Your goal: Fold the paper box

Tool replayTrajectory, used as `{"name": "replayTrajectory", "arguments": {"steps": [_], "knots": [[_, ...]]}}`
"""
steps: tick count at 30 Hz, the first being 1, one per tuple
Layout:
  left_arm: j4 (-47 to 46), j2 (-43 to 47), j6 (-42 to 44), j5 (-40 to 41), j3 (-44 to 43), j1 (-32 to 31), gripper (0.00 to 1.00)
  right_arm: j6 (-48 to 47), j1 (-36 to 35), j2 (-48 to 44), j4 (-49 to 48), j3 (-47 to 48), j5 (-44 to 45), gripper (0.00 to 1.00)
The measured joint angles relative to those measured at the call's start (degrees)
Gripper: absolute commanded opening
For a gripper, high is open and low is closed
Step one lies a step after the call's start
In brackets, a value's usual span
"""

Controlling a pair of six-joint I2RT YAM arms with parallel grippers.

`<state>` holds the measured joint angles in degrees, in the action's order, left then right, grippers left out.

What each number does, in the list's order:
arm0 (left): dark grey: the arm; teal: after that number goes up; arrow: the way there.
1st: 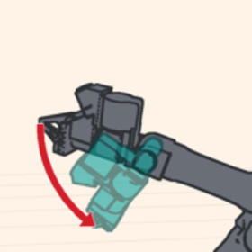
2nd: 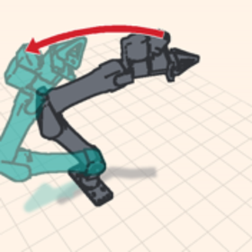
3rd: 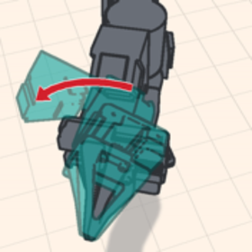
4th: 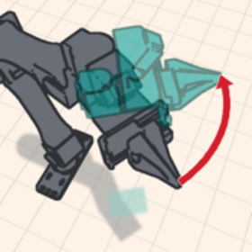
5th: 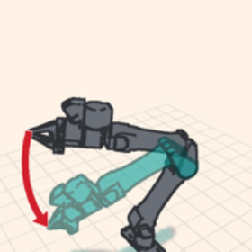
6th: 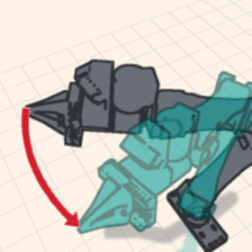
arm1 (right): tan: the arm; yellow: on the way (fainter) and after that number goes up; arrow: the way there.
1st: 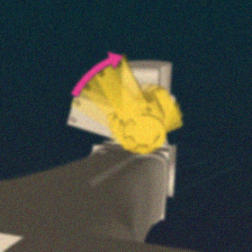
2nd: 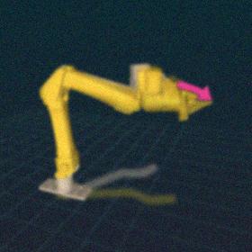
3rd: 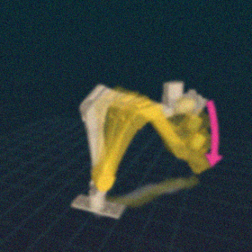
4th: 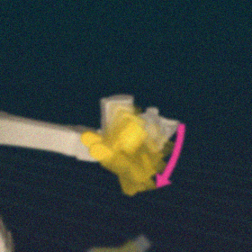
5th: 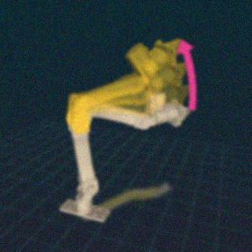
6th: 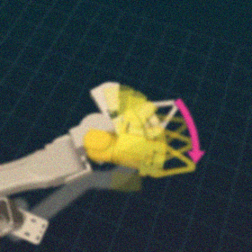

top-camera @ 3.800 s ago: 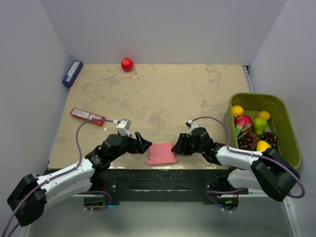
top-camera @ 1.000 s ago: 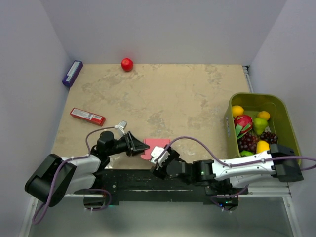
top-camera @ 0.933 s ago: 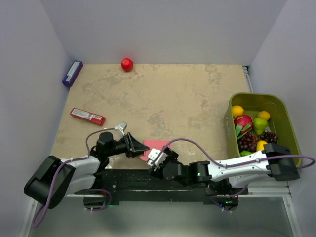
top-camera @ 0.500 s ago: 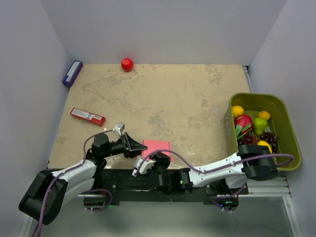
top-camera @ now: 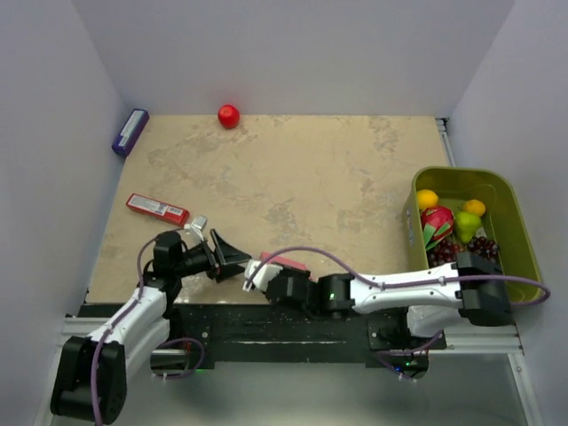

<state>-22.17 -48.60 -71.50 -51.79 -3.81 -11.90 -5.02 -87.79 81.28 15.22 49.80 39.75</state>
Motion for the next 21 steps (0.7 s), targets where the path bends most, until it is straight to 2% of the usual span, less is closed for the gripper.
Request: {"name": "replayTrajectory", "arguments": {"steps": [4,7,10,15,21], "knots": [[20.5,1.8,17.7,3.1,-10.3,7.0,0.87,0.0,11.1,-4.2,6.2,3.9,-13.9,0.29],[25.7,5.2,25.0,6.4,-15.6,7.8,0.87,-0.8,17.5,-4.4,9.2,7.6,-21.7,0.29],[29.2,8.7,30.8,10.6,-18.9,7.8,0.87,-2.4,22.9,-1.9,12.4,12.3,-29.6,0.3],[32.1,11.3,37.0,14.4,-20.8,7.8,0.86,-6.6,28.6,8.4,18.1,21.2,-40.9,0.31],[34.2,11.9,39.7,15.6,-21.1,7.8,0.86,-11.5,31.9,22.6,24.8,30.9,-47.7,0.37]]}}
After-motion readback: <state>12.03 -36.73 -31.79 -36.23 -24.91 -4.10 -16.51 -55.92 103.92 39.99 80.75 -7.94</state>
